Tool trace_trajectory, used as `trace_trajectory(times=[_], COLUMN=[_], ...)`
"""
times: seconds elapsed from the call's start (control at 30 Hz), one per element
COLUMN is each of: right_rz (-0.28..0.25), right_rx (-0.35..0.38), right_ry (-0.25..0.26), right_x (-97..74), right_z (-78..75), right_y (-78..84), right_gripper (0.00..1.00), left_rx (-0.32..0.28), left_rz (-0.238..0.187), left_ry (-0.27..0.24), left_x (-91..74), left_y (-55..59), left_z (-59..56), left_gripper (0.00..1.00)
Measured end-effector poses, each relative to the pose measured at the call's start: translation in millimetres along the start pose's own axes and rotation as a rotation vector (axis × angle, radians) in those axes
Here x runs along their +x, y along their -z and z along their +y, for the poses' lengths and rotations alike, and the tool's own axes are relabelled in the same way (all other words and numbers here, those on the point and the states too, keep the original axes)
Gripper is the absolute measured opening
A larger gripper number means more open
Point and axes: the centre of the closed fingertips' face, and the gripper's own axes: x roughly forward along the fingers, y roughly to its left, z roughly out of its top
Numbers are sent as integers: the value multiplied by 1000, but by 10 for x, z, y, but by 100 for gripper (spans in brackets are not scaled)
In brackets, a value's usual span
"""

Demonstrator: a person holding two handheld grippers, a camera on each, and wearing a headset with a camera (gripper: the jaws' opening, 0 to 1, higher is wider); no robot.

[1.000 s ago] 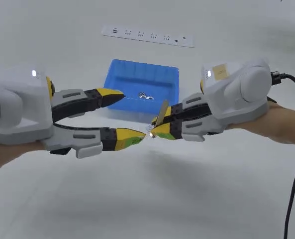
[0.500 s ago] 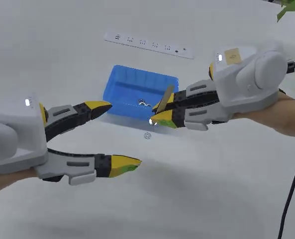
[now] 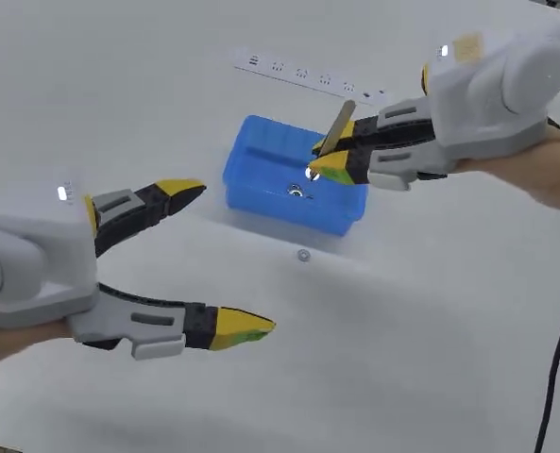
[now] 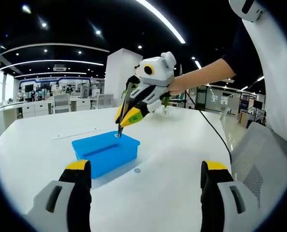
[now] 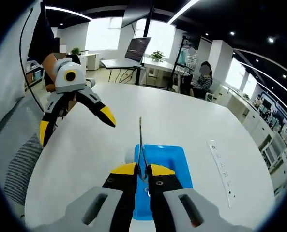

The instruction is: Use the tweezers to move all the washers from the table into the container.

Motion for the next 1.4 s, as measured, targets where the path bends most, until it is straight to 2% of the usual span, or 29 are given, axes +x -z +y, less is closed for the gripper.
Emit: trace_trajectory(times=[0.1,0.17,0.23,0.37,0.5,0.63,0.8,1.03,1.1,1.23,1.3,1.4], right_rz=[-7,7,20,45,67,78,84,87,88,81,79,81], right_rx=[29,38,48,82,81,75,66,82,80,92,96,91], right_ry=[11,9,5,-11,-21,-32,-40,-19,-15,-3,0,-3], right_x=[88,176,238,381,472,494,511,520,511,475,457,436], right_z=[-126,-204,-244,-262,-242,-219,-201,-241,-249,-277,-279,-256], right_y=[56,139,213,370,466,489,496,498,497,488,478,468], right_gripper=[9,9,9,9,9,9,9,10,10,10,9,8], left_rx=[13,38,47,37,33,0,10,4,-33,-17,-15,3], left_rz=[15,51,54,55,67,76,78,71,49,63,59,58], left_ry=[7,12,12,-2,-20,-47,-55,-70,-56,-61,-65,-69], left_x=[-19,-29,-28,-35,-50,-89,-124,-154,-156,-140,-119,-28], left_y=[34,103,117,128,164,220,213,200,166,177,159,98], left_z=[-21,-31,-30,1,49,115,113,134,111,133,163,271], left_gripper=[99,99,99,99,99,99,99,99,99,99,99,99])
